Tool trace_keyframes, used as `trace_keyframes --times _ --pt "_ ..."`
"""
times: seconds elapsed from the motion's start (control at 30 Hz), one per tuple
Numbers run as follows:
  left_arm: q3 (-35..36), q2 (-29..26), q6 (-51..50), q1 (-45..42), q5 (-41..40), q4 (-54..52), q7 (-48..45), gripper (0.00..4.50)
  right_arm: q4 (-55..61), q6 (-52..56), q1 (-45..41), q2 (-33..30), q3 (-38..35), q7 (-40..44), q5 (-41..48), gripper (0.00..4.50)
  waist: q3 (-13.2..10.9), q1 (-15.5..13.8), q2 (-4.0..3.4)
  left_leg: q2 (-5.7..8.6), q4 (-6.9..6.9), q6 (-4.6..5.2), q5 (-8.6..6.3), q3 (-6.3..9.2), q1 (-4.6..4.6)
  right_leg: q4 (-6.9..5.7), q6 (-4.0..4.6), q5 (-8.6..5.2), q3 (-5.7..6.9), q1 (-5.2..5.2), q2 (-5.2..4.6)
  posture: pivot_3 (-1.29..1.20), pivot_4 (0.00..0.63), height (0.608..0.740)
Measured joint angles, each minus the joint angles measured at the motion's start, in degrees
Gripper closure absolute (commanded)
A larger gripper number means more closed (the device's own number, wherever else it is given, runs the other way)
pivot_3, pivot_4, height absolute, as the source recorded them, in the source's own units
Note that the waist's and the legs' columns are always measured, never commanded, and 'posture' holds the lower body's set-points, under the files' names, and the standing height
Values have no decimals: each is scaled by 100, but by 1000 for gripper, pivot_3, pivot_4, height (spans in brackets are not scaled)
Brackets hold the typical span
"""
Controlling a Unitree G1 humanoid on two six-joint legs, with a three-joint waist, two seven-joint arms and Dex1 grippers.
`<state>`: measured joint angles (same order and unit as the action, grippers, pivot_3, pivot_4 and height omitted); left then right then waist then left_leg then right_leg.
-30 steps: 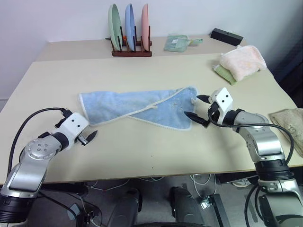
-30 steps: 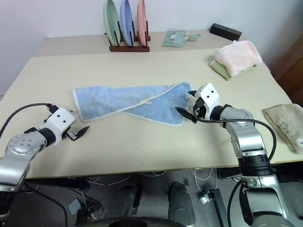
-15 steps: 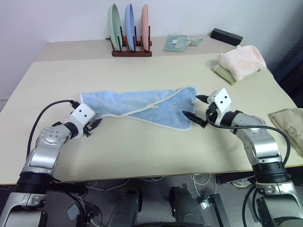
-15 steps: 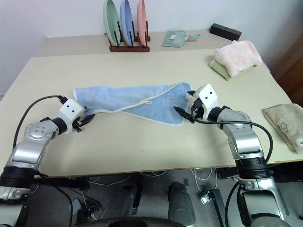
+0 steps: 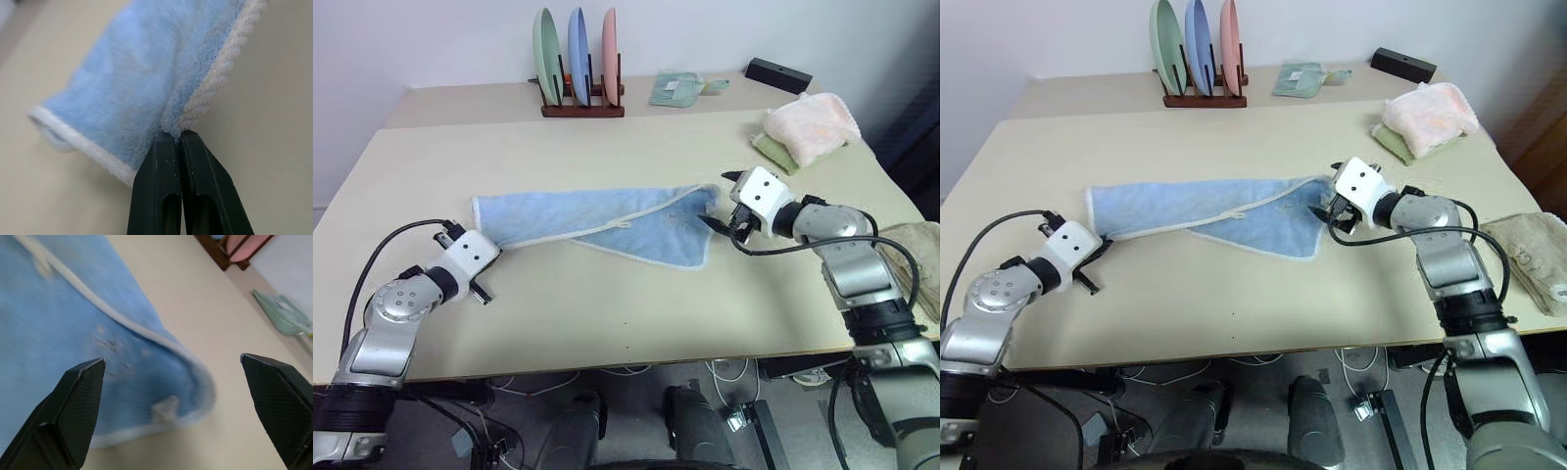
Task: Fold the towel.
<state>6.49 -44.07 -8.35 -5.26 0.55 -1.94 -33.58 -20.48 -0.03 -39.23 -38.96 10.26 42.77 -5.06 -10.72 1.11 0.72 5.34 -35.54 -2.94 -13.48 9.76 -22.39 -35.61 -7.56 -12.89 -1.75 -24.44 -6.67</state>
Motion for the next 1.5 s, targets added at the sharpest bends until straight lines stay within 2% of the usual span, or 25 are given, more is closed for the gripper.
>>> trace_keyframes --times 0.3,0.4,0.63,0.87,0.97,1.07,1.23,1.3,1.4,1.47,1.5 --pt "158 -6 -132 246 2 -219 23 4464 -3042 -1890 -1579 497 647 -484 -1077 0 -1 45 -1 3 12 -3 2 0 1 1 4 2 0 -5 2 0 150 736" --pt "175 12 -138 334 2 -289 51 4500 -3794 -2254 -1983 761 800 -631 -1324 808 -1 114 -1 3 18 -6 3 3 2 -1 7 4 0 -7 3 0 150 736" --pt "235 26 -141 551 -1 -370 127 4500 -4422 -2774 -2135 878 905 -789 -1611 4471 -1 148 -1 4 27 -7 4 4 2 -10 8 5 0 -15 3 0 150 736" --pt "450 202 -338 399 -277 -362 140 4500 -4447 -3005 -2160 757 893 -852 -1656 4471 -1 146 -2 4 25 -10 6 3 6 -27 9 4 -1 -19 3 0 150 736" --pt "517 216 -497 -71 -460 -173 139 4500 -4447 -3032 -2372 602 877 -1016 -1684 4471 -3 135 -3 8 23 -16 9 5 5 -35 9 5 -1 -21 2 0 150 736" --pt "567 249 -589 -1082 -616 239 161 4500 -4459 -3033 -2879 486 841 -1280 -1744 4471 -3 143 -3 10 22 -20 12 5 6 -43 9 5 0 -24 2 0 150 736" --pt "560 126 46 -4153 -434 2348 709 4500 -4701 -2849 -4332 350 829 -2321 -2074 4471 -14 153 9 13 30 -64 38 3 -14 -44 19 12 5 -56 2 0 150 736" --pt "572 40 390 -5026 -419 2931 851 4500 -4711 -2824 -4747 255 730 -2569 -2085 4471 -14 176 10 11 42 -65 33 -19 -12 -44 17 11 9 -67 -6 0 150 736" --pt "587 -270 822 -5523 -421 3415 727 4500 -4682 -2927 -4975 125 580 -2526 -2010 4471 -10 304 8 10 45 -47 14 -49 -5 -45 13 8 15 -70 -16 0 150 736" --pt "570 -346 930 -5387 -432 3485 501 4500 -4670 -3006 -4904 102 523 -2320 -1927 4471 -10 352 6 6 41 -40 10 -71 -3 -48 12 8 15 -75 -19 0 150 736" --pt "563 -440 925 -5038 -490 3308 246 4500 -4555 -3089 -4765 99 488 -2034 -1821 4471 -10 395 6 2 40 -40 9 -72 -2 -50 12 9 14 -76 -18 0 150 736"
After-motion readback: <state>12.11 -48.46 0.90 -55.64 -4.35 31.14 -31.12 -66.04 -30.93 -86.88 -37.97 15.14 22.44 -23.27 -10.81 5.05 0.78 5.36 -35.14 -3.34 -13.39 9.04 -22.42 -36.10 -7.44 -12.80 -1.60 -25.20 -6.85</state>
